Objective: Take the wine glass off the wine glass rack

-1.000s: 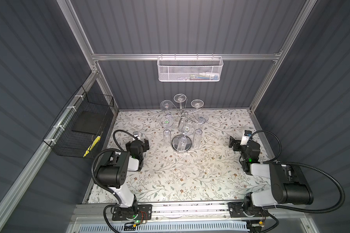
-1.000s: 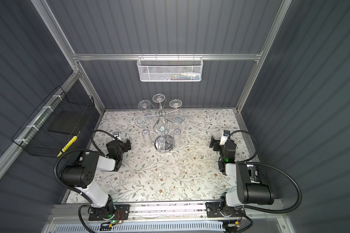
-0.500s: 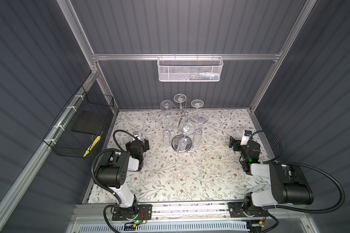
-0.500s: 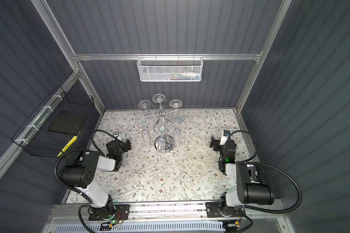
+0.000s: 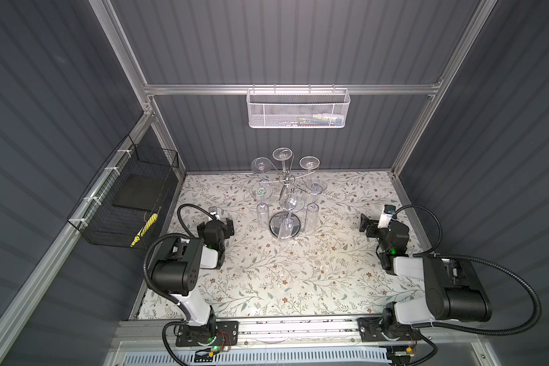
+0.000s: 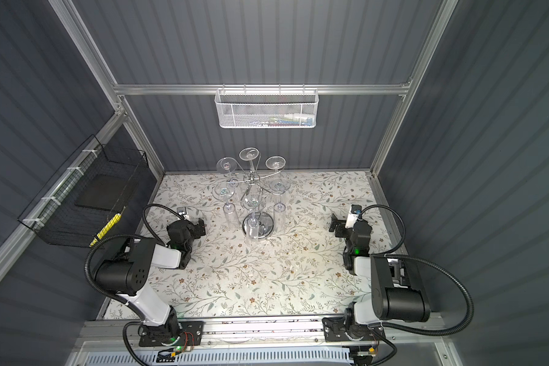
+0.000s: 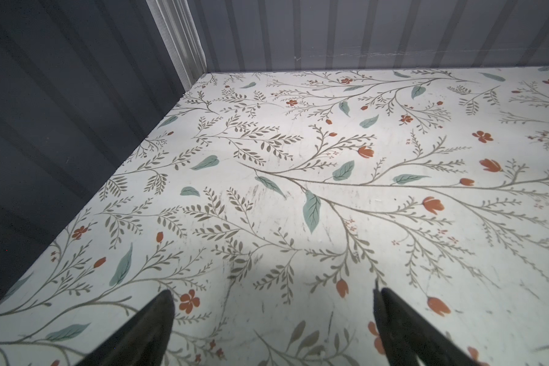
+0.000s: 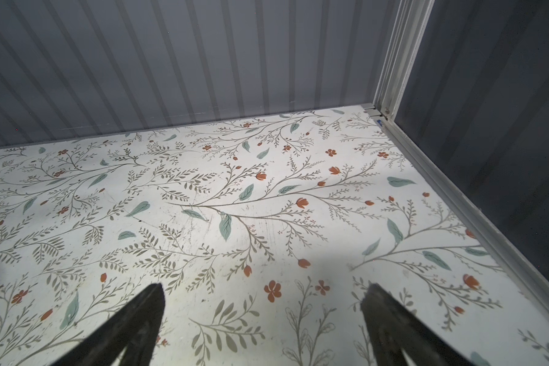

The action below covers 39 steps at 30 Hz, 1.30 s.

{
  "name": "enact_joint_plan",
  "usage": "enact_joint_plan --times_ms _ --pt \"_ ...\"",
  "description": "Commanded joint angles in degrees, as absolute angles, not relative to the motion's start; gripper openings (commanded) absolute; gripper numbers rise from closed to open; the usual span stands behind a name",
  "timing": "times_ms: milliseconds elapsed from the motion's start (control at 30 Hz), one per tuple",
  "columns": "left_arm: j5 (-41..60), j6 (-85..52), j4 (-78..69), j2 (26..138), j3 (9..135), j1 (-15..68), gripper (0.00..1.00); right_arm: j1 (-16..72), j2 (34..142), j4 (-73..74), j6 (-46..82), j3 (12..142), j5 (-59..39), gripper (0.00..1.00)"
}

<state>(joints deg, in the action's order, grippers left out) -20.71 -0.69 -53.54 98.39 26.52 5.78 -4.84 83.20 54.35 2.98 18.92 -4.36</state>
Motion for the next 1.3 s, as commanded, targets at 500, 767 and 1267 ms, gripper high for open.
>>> enact_joint_plan --times_ms 500,767,1267 --pt "-9.1 -8.3 4.7 68.0 50.9 6.9 1.00 -3.0 51.4 -6.9 11.8 40.6 -1.6 0.99" --pt "0.5 -15.1 16.4 64.3 59.3 6.9 1.00 -2.9 52.9 -32.1 21.5 56.1 -13.8 0.99" --pt "8.8 -27.0 32.1 54.7 67.0 7.0 0.97 -2.8 52.9 -39.3 29.7 69.0 -31.5 0.99"
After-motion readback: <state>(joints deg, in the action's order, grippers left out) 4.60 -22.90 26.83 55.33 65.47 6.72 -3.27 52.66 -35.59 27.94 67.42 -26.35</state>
